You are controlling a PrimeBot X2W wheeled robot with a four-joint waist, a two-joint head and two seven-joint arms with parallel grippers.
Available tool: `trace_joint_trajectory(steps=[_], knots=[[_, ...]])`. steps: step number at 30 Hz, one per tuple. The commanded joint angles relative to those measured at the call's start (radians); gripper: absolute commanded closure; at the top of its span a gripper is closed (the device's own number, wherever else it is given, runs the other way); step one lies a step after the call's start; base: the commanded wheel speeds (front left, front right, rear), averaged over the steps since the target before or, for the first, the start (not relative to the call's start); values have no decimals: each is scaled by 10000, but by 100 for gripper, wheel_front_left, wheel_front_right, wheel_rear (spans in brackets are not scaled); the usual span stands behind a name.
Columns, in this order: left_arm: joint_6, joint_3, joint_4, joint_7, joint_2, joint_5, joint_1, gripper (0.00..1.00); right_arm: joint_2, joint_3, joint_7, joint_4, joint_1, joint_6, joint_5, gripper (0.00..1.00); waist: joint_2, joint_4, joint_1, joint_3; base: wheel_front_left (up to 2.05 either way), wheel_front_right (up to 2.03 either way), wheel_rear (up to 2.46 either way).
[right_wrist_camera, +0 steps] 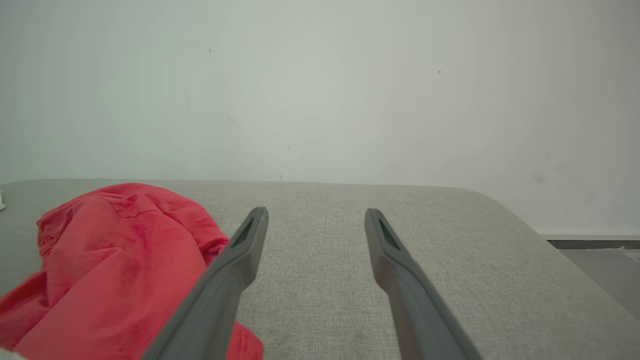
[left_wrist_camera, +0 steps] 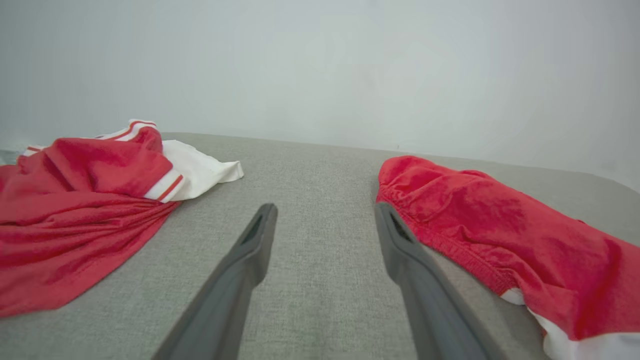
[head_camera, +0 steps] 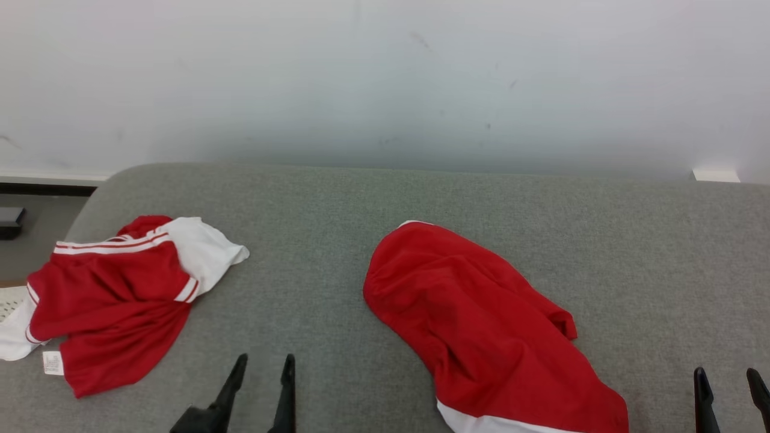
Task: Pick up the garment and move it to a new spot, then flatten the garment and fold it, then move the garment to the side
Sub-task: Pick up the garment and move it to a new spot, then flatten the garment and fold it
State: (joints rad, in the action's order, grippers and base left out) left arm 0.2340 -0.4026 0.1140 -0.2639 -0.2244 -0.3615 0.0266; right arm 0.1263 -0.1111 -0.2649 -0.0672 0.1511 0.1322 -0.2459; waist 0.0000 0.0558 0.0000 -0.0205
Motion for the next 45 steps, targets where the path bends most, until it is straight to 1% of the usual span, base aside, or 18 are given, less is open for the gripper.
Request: trace_joint_trajectory(steps=[1, 7, 13, 16, 21, 26, 29, 31, 36, 39, 45], knots=[[-64, 67, -86, -5, 51, 162, -173, 0, -6, -45, 9, -40, 150, -28, 50, 0, 0, 97, 0, 112, 0, 0, 0], [-963, 1017, -199, -6, 466, 1081, -1002, 0, -146, -118, 9, -222, 408, -28, 97, 0, 0, 272, 0, 355, 0, 0, 0], [-1753, 1721, -64, -7, 928, 1619, -1085, 0, -259, 77, 9, -335, 337, -28, 84, 0, 0, 258, 0, 433, 0, 0, 0], [-2062, 1946, 18, -7, 1083, 1853, -1108, 0, -283, 238, 9, -378, 237, -28, 77, 0, 0, 182, 0, 422, 0, 0, 0], [-2572, 2172, 209, -7, 1289, 2101, -1114, 0, -202, 532, 8, -412, 74, -28, 7, 0, 0, -112, 0, 346, 0, 0, 0], [-3092, 1990, 425, -7, 1392, 2312, -621, 0, -71, 686, 9, -347, -159, -28, -75, 0, 0, -758, 0, 187, 0, 0, 0], [-3283, 1771, 827, -7, 1422, 2467, -261, 0, -65, 773, 9, -341, -267, -28, -105, 0, 0, -1250, 0, 102, 0, 0, 0], [-3384, 1542, 1350, -7, 1419, 2555, 10, 0, -87, 811, 9, -345, -288, -28, -128, 0, 0, -1575, 0, 40, 0, 0, 0], [-3500, 992, 3191, 29, 1338, 2729, 977, 0, -186, 835, 9, -333, -376, -28, -176, 0, 0, -2208, 0, -307, 0, 0, 0], [-3548, 751, 4094, 38, 1351, 2784, 1492, 0, -225, 850, 8, -341, -488, -28, -194, 0, 0, -2495, 0, -526, 0, 0, 0], [-3590, 264, 4948, 7, 1455, 2624, 2113, 0, -246, 786, 9, -329, -645, -28, -223, 0, 0, -2796, 0, -798, 0, 0, 0]])
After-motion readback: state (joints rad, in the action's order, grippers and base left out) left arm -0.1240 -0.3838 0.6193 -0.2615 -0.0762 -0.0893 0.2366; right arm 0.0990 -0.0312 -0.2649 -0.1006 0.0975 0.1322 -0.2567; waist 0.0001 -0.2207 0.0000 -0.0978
